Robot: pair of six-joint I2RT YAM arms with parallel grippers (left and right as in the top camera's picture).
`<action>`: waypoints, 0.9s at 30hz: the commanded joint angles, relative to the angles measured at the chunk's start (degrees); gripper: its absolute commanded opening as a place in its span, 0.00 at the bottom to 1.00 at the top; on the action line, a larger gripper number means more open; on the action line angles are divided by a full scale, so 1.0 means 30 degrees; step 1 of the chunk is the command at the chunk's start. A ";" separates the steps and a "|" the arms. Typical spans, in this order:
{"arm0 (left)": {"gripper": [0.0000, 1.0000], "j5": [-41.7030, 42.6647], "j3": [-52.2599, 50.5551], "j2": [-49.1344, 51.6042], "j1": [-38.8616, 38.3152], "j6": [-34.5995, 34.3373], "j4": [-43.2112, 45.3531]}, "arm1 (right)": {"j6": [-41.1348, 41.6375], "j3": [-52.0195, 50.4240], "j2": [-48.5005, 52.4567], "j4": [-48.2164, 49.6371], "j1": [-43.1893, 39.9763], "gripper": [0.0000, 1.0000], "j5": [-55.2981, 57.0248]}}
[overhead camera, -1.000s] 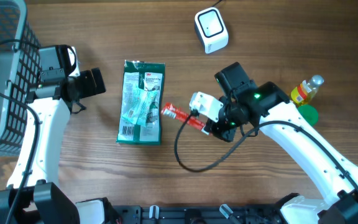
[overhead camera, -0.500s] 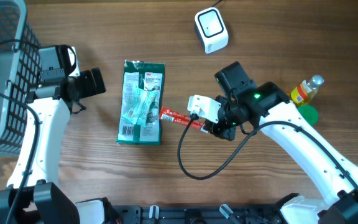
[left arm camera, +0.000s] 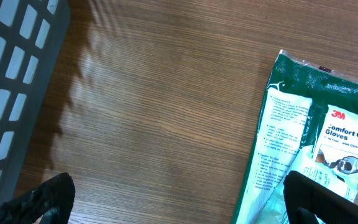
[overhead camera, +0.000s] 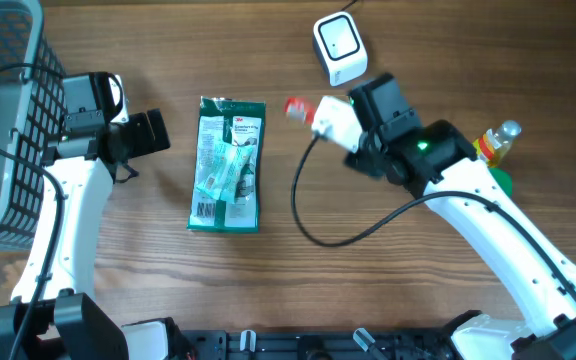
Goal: Scan the item barcode
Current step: 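Lift the snack stick and carry it up toward the scanner, then hold the snack stick in front of the white scanner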
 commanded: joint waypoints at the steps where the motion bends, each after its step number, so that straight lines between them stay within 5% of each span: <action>1: 1.00 -0.0182 0.0087 0.0073 0.0073 0.0284 0.0051 | -0.2732 0.0568 -0.0131 0.1821 -0.0080 0.04 0.5785; 16: 1.00 -0.0182 0.0087 0.0073 0.0073 0.0284 0.0051 | -0.9049 0.0546 0.4073 1.0892 -0.0087 0.04 1.0214; 21: 1.00 -0.0182 0.0087 0.0073 0.0073 0.0284 0.0058 | -0.9027 0.0546 0.6054 1.5045 -0.0532 0.04 1.0644; 27: 1.00 -0.0182 0.0087 0.0073 0.0073 0.0284 0.0051 | -0.9041 0.0546 0.8072 1.5883 -0.1355 0.04 1.0972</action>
